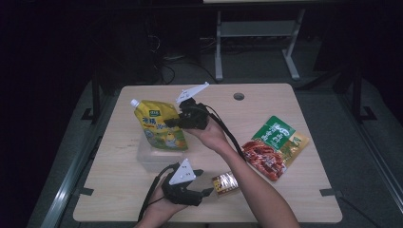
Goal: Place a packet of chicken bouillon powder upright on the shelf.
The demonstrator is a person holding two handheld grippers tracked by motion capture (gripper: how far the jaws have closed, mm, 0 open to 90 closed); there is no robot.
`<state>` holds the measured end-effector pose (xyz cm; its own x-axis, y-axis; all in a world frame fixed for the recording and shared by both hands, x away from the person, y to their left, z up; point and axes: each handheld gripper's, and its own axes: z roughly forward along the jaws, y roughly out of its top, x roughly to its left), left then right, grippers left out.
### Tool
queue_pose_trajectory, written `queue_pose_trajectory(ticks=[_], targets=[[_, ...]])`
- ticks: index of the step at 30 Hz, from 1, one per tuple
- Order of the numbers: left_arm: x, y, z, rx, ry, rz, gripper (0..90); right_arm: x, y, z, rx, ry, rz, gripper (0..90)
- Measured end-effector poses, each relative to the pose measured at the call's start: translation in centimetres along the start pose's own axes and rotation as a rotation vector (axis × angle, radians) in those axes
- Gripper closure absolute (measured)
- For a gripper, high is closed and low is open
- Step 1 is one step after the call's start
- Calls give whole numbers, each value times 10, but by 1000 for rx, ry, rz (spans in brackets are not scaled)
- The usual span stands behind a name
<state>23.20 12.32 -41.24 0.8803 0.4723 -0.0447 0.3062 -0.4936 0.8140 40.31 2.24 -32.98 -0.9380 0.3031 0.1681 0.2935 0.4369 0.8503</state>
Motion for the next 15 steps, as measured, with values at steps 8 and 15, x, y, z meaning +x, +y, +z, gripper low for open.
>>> queue_pose_trajectory(ticks=[8, 15], targets=[[-4, -1, 2, 3, -17, 5, 334, -2, -2, 11, -17, -5, 16, 896], [-5, -3, 3, 16, -25, 19, 334, -1, -5, 19, -20, -3, 25, 896]])
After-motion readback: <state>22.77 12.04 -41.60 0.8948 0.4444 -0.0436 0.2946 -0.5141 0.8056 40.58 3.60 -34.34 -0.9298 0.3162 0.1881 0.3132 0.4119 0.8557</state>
